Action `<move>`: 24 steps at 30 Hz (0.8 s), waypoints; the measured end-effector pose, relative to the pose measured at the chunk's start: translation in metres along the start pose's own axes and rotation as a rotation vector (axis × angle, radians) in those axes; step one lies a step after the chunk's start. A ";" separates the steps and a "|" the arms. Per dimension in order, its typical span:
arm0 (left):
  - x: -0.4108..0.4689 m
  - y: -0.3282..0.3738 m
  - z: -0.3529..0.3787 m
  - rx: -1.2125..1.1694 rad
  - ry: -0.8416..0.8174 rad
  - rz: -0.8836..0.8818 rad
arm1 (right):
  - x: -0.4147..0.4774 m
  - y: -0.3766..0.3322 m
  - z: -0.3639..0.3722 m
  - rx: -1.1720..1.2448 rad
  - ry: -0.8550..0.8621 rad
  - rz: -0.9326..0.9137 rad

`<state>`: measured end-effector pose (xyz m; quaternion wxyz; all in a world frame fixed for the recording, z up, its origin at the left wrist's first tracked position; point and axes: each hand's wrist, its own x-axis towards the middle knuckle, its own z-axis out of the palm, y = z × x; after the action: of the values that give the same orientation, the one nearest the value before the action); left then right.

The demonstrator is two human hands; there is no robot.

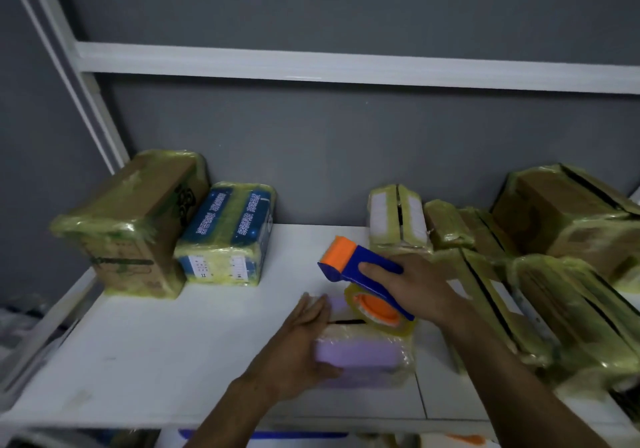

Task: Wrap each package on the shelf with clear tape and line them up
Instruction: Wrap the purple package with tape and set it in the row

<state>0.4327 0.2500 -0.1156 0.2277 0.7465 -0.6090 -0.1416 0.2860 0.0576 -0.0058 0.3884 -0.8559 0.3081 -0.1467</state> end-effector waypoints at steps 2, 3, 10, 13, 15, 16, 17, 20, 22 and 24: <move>-0.010 -0.004 0.000 -0.110 0.089 -0.018 | 0.000 0.002 0.008 -0.038 -0.001 0.009; -0.015 -0.006 -0.001 -0.215 0.119 -0.055 | 0.000 0.002 0.011 -0.052 0.010 0.008; -0.030 -0.014 0.001 -0.280 0.119 -0.244 | 0.005 -0.003 0.011 -0.100 0.007 0.005; -0.030 -0.013 0.001 -0.333 0.077 -0.268 | 0.002 -0.006 0.017 -0.166 -0.078 0.018; -0.029 -0.015 0.001 -0.540 0.098 -0.270 | 0.001 -0.005 0.021 -0.194 -0.085 0.016; -0.028 -0.015 -0.002 -0.644 0.157 -0.274 | 0.000 -0.004 0.022 -0.200 -0.085 0.010; -0.026 -0.014 -0.006 -0.710 0.241 -0.303 | 0.000 -0.003 0.023 -0.205 -0.087 0.004; -0.015 -0.005 -0.028 -0.810 0.427 -0.436 | 0.000 0.000 0.021 -0.214 -0.098 -0.016; -0.007 0.007 -0.042 -0.959 0.447 -0.470 | 0.001 0.002 0.020 -0.232 -0.108 -0.035; -0.002 0.019 -0.052 -1.153 0.411 -0.495 | 0.002 0.005 0.020 -0.252 -0.123 -0.064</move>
<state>0.4414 0.2576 -0.0619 0.6633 0.6348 -0.1902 -0.3477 0.2947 0.0651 -0.0226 0.2911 -0.9148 0.2720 -0.0663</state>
